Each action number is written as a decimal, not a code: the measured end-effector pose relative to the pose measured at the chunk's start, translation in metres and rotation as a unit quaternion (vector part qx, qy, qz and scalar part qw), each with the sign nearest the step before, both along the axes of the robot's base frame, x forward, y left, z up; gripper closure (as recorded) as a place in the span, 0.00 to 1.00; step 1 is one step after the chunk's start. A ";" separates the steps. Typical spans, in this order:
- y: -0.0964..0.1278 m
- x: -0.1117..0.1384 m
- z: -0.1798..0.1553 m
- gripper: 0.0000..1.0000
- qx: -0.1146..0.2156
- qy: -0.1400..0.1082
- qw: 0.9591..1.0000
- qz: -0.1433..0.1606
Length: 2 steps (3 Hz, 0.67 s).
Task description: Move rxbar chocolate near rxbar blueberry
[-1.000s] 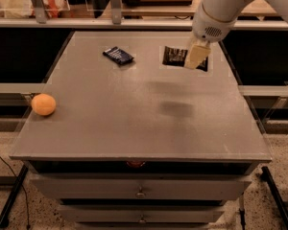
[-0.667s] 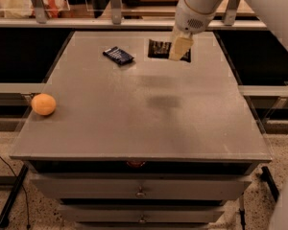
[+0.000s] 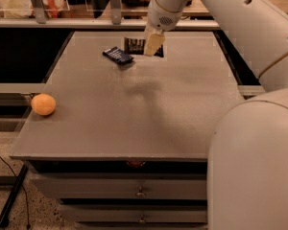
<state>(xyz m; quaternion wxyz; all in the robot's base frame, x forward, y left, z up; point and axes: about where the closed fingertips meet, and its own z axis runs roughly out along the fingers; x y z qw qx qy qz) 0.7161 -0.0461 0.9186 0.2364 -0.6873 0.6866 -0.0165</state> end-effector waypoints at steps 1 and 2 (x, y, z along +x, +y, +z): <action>0.019 0.021 -0.012 1.00 0.011 0.003 1.000 0.013; 0.027 0.038 -0.018 1.00 0.009 -0.007 1.000 0.001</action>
Offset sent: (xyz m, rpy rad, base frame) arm 0.0587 0.0299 -0.0205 0.0078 -0.0525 -0.0479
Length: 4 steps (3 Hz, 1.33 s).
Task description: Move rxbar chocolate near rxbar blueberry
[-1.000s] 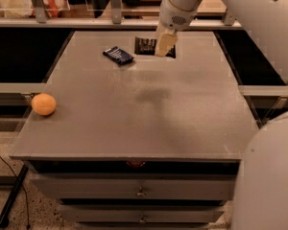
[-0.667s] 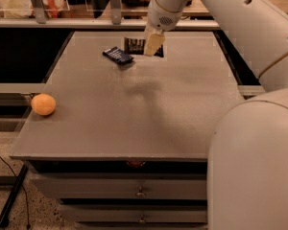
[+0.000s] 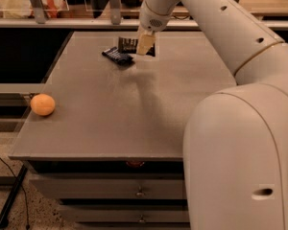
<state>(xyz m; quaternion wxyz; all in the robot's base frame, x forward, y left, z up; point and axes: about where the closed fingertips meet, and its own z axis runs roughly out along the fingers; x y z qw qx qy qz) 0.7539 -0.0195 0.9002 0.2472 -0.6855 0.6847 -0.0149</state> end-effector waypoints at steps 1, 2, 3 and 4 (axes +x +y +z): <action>-0.005 0.016 -0.003 1.00 -0.006 -0.012 0.999 -0.032; -0.011 0.026 -0.003 0.83 -0.007 -0.018 0.998 -0.060; -0.021 0.034 -0.002 0.59 -0.009 -0.022 0.996 -0.087; -0.032 0.041 0.000 0.36 -0.010 -0.022 0.994 -0.110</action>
Offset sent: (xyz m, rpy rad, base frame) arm 0.0382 -0.0236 0.0060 -0.0145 -0.0613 -0.1963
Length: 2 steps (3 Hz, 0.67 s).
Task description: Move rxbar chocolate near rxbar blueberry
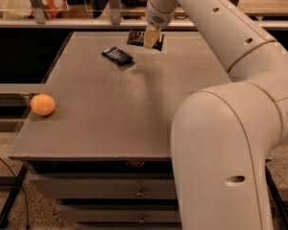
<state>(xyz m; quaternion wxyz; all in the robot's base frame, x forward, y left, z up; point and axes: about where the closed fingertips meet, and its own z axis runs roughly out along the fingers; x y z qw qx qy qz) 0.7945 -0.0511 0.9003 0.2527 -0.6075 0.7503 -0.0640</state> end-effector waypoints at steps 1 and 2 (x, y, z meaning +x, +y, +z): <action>-0.005 0.003 0.000 0.13 0.000 0.003 1.000 -0.009; -0.006 0.004 -0.001 0.00 0.000 0.006 1.000 -0.012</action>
Offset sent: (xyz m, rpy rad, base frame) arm 0.0077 -0.0103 0.0073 0.0043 0.0124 -0.0362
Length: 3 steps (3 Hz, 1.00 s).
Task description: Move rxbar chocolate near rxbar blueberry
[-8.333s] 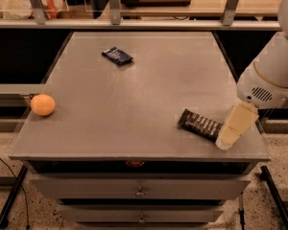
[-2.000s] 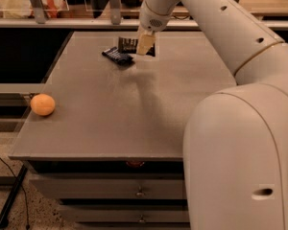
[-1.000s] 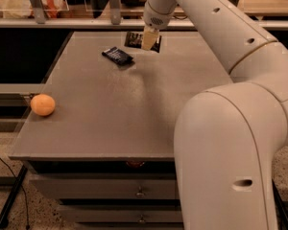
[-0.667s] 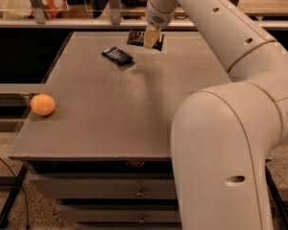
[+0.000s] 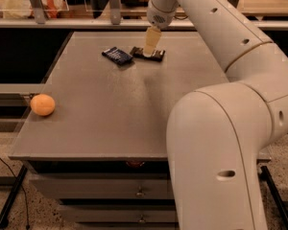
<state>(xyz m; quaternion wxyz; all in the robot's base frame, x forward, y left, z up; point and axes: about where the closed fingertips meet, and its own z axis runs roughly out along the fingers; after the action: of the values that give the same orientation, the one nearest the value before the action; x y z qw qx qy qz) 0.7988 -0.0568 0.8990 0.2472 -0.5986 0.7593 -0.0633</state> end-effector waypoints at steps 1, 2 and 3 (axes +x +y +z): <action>0.000 0.001 -0.002 0.00 0.001 0.004 1.000 -0.001; -0.001 -0.002 -0.005 0.00 0.010 0.018 1.000 0.008; -0.009 -0.010 -0.012 0.00 0.020 0.042 0.999 0.025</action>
Offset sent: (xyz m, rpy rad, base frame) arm -0.0011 -0.0080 0.0061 0.0479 0.0630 0.0366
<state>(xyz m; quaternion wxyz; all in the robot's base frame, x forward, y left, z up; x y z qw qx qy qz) 0.7887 -0.0655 0.8874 0.2288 -0.6143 0.7550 -0.0165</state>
